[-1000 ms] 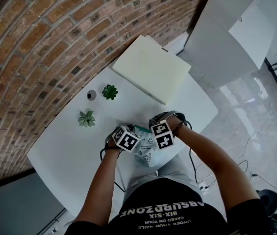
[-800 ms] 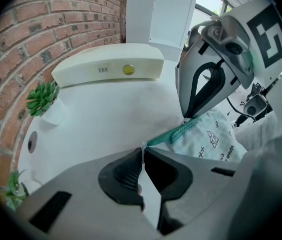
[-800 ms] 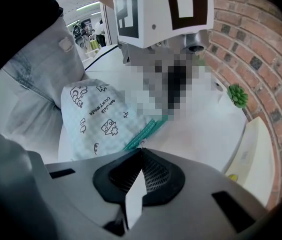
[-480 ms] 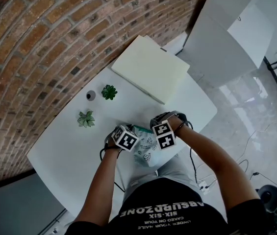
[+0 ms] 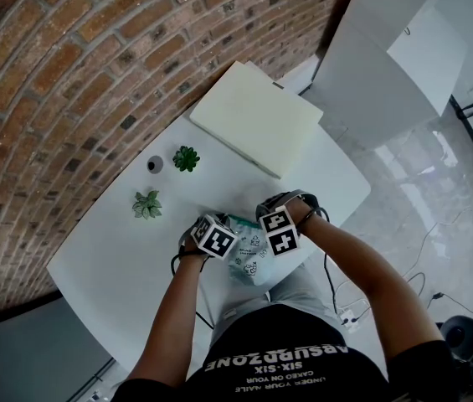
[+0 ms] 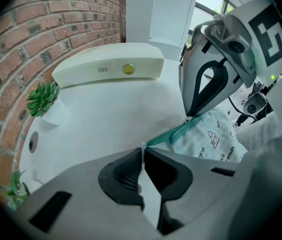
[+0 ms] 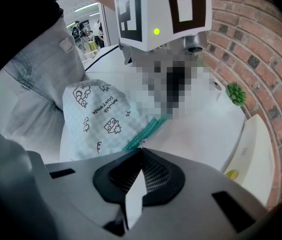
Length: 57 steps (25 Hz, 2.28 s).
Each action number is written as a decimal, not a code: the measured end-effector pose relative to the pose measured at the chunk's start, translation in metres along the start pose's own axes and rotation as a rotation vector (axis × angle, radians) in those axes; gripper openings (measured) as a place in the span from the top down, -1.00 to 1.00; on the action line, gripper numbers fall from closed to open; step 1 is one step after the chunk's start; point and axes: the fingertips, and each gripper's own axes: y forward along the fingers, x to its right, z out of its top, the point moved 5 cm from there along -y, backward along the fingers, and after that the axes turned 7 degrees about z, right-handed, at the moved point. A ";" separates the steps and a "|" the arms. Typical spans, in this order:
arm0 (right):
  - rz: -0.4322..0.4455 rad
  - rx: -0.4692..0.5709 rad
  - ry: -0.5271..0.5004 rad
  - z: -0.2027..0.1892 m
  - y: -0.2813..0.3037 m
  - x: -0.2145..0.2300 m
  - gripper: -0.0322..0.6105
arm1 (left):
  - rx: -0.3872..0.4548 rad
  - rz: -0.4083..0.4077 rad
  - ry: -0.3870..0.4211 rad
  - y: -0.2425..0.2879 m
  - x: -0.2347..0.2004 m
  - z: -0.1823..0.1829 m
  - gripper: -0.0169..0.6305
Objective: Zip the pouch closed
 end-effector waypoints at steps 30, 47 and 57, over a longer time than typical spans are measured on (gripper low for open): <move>-0.014 0.018 0.036 -0.010 -0.002 -0.012 0.90 | -0.011 0.010 0.005 0.001 0.000 -0.002 0.88; -0.014 0.042 0.059 -0.014 -0.006 -0.019 0.90 | -0.013 0.009 -0.002 0.001 0.001 0.000 0.88; -0.011 0.034 0.064 -0.019 -0.008 -0.024 0.90 | -0.010 0.019 0.001 -0.001 0.001 0.002 0.88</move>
